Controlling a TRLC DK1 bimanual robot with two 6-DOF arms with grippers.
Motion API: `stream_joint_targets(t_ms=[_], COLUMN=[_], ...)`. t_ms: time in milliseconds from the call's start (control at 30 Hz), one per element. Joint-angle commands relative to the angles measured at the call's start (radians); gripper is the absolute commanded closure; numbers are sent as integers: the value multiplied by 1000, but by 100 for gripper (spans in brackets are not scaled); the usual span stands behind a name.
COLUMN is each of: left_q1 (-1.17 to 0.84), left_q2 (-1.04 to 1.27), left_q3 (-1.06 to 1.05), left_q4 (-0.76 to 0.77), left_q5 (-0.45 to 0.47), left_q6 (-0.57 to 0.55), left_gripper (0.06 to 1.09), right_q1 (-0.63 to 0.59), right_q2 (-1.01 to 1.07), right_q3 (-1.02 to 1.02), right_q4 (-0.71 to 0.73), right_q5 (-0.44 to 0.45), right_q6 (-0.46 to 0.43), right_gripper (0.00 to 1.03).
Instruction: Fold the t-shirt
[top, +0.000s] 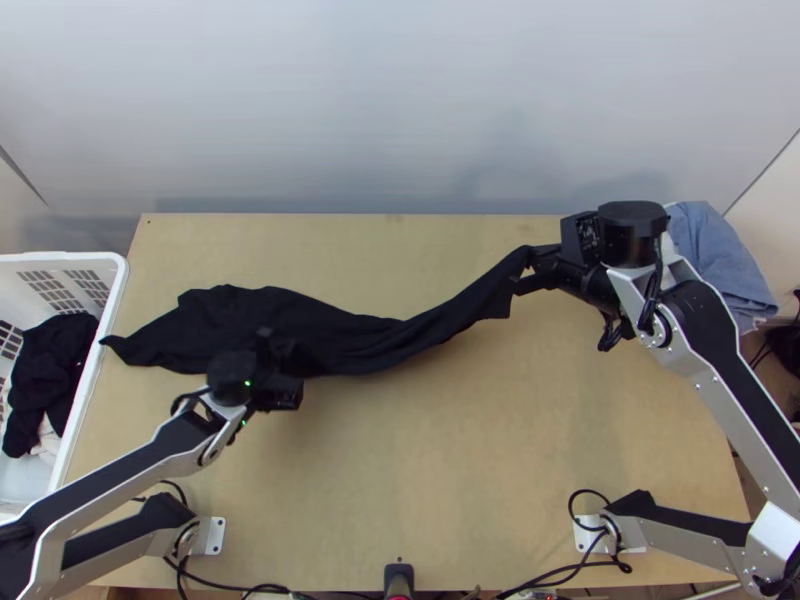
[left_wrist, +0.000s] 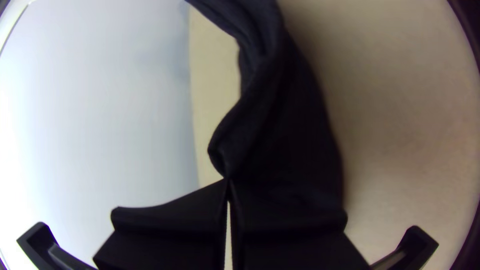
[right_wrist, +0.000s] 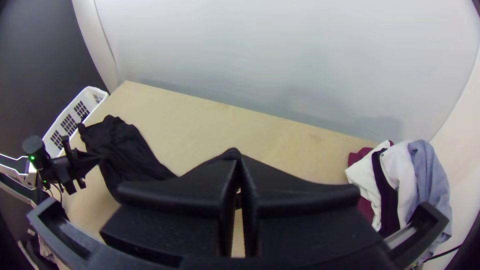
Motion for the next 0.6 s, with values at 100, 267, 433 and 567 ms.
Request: stream_joint_targets(t_ms=[100,267,433,567], left_q1=[7,15,47,56], left_q2=[-103,-66,-23,31], left_q3=[365,592,755,902], left_q4=[-41,-4,88,179], left_q5=[-41,-106,-133,-148], left_q6=[-144,-204,-223,-240], left_gripper=[105,105,105,105], right_q1=[-66,-144,-218,-253], right_q2=[-7,-4,37,100], right_q3=[85,265,519,740], right_q4=[8,-1,-12,-13], right_q5=[9,7,7,9], right_q6=[14,29,98,138], right_gripper=[100,100,100,100])
